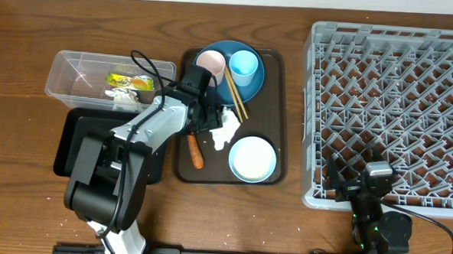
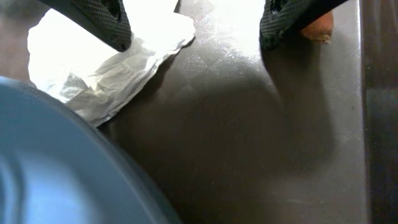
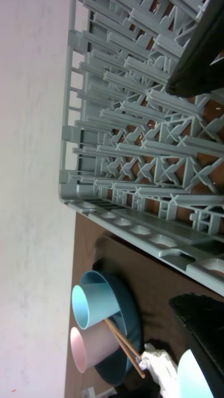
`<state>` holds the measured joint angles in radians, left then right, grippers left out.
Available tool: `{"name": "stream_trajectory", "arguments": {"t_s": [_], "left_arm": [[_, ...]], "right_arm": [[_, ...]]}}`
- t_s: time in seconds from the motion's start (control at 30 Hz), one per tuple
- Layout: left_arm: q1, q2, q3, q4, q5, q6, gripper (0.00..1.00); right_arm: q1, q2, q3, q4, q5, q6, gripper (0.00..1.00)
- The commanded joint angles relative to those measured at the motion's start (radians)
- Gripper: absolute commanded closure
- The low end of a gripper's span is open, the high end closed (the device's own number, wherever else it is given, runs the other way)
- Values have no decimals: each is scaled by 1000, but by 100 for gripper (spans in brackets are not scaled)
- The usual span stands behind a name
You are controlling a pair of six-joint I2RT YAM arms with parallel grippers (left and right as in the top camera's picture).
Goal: Sort waste into correct bins and load items into the dishwasher rack
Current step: 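Close the left gripper around the white tissue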
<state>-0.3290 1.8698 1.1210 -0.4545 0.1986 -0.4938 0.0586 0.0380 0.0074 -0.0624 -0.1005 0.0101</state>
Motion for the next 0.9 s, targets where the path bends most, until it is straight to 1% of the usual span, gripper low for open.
{"name": "stream_trajectory", "arguments": {"t_s": [0.0, 0.1, 0.33, 0.6, 0.77, 0.87], "left_arm": [[2, 30, -12, -10, 30, 6, 32], [2, 27, -11, -11, 45, 7, 32], [2, -28, -11, -16, 44, 53, 32], [-24, -61, -11, -34, 37, 56, 31], [-71, -62, -11, -17, 9, 55, 31], [-102, -61, -11, -10, -52, 55, 31]], "right_arm": [[5, -7, -2, -3, -1, -11, 1], [6, -7, -2, -3, -1, -11, 1], [5, -7, -2, -3, -1, -11, 1], [5, -7, -2, -3, -1, -11, 1], [5, -7, -2, -3, -1, -11, 1], [5, -7, -2, -3, -1, -11, 1]]}}
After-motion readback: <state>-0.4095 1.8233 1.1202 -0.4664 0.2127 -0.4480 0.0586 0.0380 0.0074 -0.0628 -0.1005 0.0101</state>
